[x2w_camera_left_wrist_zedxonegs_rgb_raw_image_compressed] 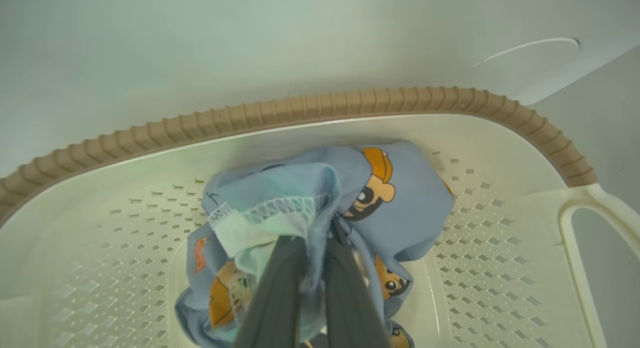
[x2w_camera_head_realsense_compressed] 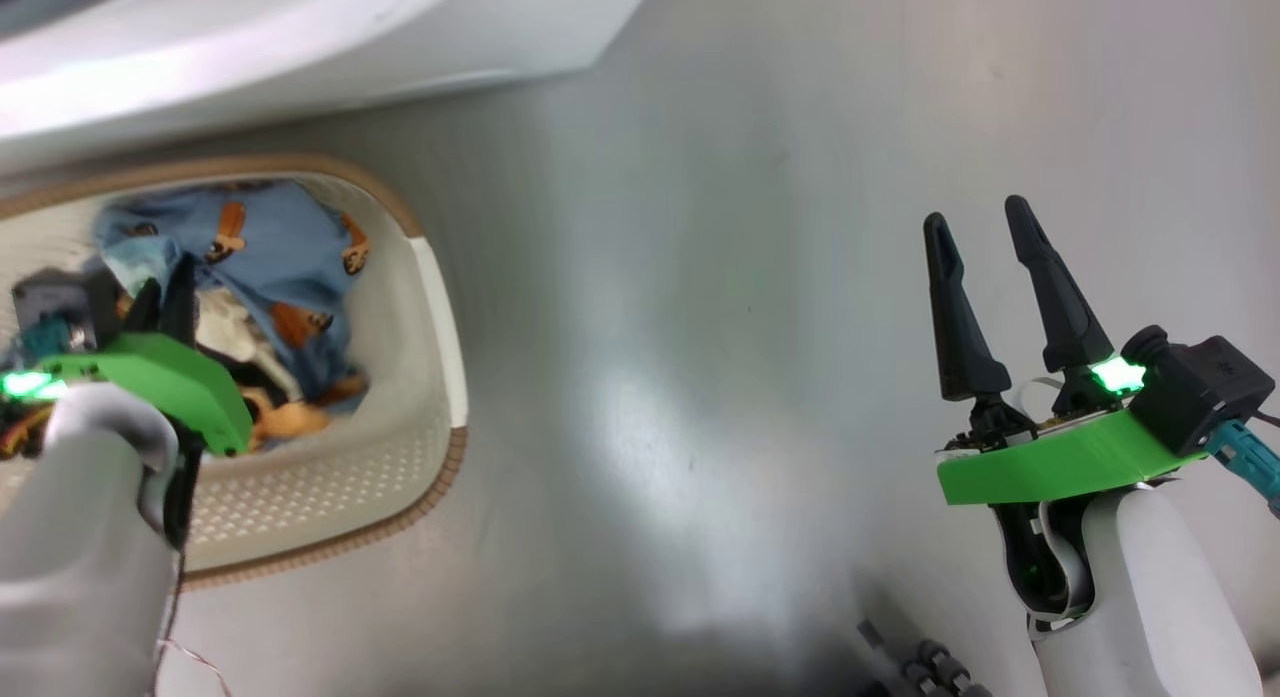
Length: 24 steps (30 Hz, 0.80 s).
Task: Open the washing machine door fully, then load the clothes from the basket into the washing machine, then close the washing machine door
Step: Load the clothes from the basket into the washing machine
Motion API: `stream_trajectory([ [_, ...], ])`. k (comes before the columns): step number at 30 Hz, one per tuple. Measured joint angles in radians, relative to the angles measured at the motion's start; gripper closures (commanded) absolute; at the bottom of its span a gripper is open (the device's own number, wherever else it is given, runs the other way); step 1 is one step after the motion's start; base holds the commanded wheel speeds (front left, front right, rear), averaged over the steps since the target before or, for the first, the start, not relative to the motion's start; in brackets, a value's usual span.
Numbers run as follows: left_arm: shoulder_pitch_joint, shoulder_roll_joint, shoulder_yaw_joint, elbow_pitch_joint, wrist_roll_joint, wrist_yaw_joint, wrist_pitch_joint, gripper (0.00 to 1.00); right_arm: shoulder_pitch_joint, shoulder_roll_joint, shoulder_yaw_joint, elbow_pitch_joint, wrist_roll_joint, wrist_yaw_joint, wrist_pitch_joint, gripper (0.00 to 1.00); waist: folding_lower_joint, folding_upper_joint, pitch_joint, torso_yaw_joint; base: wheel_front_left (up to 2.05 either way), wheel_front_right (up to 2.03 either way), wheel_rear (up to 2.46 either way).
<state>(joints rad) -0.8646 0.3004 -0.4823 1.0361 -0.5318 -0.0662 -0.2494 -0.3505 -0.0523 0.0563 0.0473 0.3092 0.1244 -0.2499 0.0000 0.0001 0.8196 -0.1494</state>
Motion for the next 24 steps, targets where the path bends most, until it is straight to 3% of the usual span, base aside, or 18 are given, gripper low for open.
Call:
stream_trajectory([
  [9,0.214,-0.020,0.125,-0.249,0.033,0.045,0.000,1.00,0.002,0.000,-0.006,0.031,-0.017,0.000,0.000,0.00,0.0000,0.0000,-0.112,0.042,0.00,0.00,0.00],
  [24,0.435,-0.094,0.325,-0.536,0.149,0.051,0.000,1.00,0.023,-0.002,0.002,0.083,-0.026,0.000,0.000,0.00,0.0000,0.0000,-0.298,0.100,0.00,0.00,0.00],
])
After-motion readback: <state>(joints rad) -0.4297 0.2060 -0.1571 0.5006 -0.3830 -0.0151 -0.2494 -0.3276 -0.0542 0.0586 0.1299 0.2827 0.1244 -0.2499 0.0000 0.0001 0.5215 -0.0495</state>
